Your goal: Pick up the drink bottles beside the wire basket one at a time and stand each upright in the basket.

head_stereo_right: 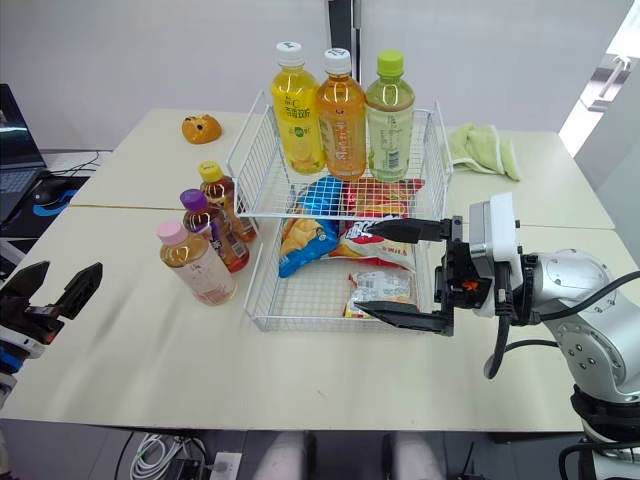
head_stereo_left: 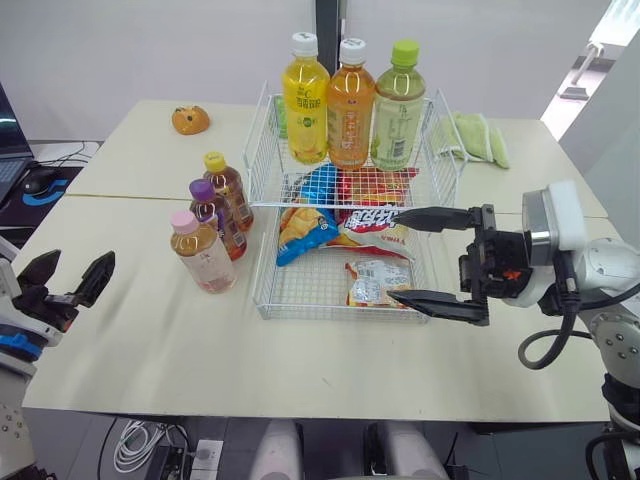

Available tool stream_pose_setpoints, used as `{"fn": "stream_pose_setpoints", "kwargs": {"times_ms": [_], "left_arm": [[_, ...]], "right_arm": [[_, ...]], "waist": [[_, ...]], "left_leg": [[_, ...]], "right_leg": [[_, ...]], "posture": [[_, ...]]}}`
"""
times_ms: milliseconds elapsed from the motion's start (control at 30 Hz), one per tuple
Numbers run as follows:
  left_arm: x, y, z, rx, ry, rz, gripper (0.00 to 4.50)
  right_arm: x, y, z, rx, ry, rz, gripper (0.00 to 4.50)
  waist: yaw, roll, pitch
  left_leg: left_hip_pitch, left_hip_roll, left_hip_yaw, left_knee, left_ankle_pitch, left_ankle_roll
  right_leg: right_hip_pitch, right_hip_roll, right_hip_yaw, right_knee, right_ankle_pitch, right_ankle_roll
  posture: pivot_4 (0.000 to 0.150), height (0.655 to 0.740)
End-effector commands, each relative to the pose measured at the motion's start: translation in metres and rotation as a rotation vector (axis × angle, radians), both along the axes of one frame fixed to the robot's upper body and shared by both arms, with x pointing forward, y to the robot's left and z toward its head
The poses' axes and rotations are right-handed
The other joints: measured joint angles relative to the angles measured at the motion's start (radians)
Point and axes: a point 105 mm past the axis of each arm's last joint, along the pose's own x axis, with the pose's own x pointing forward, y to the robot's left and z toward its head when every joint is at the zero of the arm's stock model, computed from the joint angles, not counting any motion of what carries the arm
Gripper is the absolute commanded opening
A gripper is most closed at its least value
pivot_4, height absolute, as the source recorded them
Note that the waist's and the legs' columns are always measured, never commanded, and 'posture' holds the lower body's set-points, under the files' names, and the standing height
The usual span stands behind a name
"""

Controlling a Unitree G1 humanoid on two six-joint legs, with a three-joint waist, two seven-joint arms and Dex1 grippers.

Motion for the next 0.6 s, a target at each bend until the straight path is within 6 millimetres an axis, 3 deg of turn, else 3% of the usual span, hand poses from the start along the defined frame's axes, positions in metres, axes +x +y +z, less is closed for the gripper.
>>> {"fn": "stream_pose_setpoints", "kwargs": {"times_ms": [33,400,500,600], "left_arm": [[-0.003,-0.010,0.007,0.020,-0.029,-0.008,4.45],[-0.027,-0.029,-0.007,0.054,-0.053,0.037,4.45],[-0.037,-0.033,-0.020,0.024,0.015,0.036,4.45],[-0.045,-0.035,-0.019,-0.005,0.010,0.035,4.45]], "right_arm": [[-0.004,-0.004,0.004,-0.002,-0.032,-0.013,4.50],[0.007,-0.007,-0.016,-0.006,-0.125,-0.110,4.50],[0.005,-0.008,-0.028,-0.038,-0.095,-0.082,4.50],[0.002,-0.008,-0.031,-0.031,-0.050,-0.049,4.50]], "waist": [[0.000,0.000,0.000],[0.000,0.000,-0.001],[-0.001,0.000,-0.001],[0.000,0.000,-0.001]], "left_leg": [[0.000,0.000,0.000,0.000,0.000,0.000],[0.000,0.000,0.000,0.000,0.000,0.000],[0.000,0.000,0.000,0.000,0.000,0.000],[0.000,0.000,0.000,0.000,0.000,0.000]], "right_leg": [[0.000,0.000,0.000,0.000,0.000,0.000],[0.000,0.000,0.000,0.000,0.000,0.000],[0.000,0.000,0.000,0.000,0.000,0.000],[0.000,0.000,0.000,0.000,0.000,0.000]], "posture": [[0.150,0.7400],[0.150,0.7400],[0.150,0.7400],[0.150,0.7400]]}}
